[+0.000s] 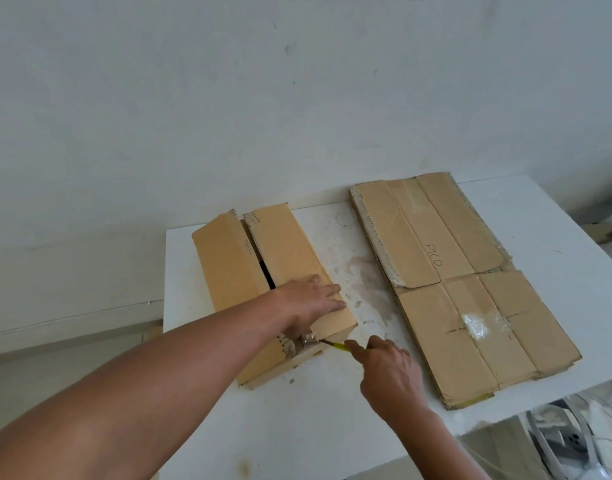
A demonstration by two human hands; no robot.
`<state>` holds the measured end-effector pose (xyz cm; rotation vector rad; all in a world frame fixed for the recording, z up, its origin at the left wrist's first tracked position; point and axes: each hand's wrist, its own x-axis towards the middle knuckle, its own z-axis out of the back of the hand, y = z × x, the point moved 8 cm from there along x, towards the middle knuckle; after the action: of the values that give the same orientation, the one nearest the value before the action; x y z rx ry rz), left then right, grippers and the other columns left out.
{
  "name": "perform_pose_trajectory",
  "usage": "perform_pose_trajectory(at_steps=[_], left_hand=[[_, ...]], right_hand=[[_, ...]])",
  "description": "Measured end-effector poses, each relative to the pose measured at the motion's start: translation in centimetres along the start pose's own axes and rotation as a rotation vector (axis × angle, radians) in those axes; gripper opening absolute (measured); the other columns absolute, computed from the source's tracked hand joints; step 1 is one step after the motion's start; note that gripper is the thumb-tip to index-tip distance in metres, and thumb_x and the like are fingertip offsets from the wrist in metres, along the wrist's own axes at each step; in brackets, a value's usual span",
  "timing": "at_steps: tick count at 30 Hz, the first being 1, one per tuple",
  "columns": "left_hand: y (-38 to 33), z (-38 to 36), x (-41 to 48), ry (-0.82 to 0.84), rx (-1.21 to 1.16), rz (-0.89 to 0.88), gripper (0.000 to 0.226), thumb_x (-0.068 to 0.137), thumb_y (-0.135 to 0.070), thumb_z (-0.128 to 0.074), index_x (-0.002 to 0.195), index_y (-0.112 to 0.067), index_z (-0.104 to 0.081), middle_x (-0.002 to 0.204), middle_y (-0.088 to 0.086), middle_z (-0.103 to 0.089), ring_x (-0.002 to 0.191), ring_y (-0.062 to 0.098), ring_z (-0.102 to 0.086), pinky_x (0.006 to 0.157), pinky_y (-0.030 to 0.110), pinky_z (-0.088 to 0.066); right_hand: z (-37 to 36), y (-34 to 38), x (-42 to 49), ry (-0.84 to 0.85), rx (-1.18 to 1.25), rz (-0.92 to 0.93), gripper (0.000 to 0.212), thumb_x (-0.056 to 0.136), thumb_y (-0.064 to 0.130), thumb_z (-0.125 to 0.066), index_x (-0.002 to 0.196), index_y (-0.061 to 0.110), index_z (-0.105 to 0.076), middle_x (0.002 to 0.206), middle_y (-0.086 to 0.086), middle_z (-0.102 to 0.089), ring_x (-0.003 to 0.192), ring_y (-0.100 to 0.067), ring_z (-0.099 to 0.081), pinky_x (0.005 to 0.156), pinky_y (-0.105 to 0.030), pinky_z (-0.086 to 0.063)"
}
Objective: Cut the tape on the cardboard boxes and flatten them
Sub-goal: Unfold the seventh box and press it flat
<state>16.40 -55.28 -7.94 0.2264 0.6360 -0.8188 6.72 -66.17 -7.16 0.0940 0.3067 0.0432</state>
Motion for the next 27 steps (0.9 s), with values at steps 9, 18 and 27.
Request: perform_pose_trajectory(at_steps=[9,18,27], left_hand=[[0.7,-0.3,-1.4,-0.113,-0.186,0.025,0.093,0.087,0.0,-0.067,0.161,-0.021,-0.014,0.169,0.002,0.001,0.155,0.027,0.005,0.126,0.046,-0.006],[6.7,-4.7,-6.6,-0.375,-0.836,0.93,0.135,0.073,-0.043,-0.082,0.153,-0.03,0.027,0.157,0.012,0.04,0.146,0.054,0.019,0.111,0.076,-0.011],[6.5,-7.3,-7.5,-0.447,-1.063,1.007,0.118,0.075,-0.053,-0.075,0.154,-0.036,0.011,0.164,0.005,0.016,0.146,0.045,-0.01,0.104,0.06,-0.042]], right_hand=[[-5.2,-3.9,-1.2,0.138,0.593,-0.088,0.016,0.102,0.021,-0.044,0.102,0.034,-0.052,0.09,0.023,-0.068,0.073,-0.005,-0.06,0.064,-0.024,-0.046],[-10.6,-7.9,-1.0,0.118,0.523,-0.511,0.01,0.097,0.021,-0.051,0.106,0.018,-0.056,0.08,0.004,-0.058,0.082,-0.021,-0.058,0.066,-0.03,-0.048],[-5.1,-6.3,4.7,0.036,0.422,-0.324,0.032,0.102,0.037,-0.042,0.116,0.014,-0.058,0.115,-0.006,-0.059,0.099,-0.021,-0.06,0.081,-0.031,-0.048]])
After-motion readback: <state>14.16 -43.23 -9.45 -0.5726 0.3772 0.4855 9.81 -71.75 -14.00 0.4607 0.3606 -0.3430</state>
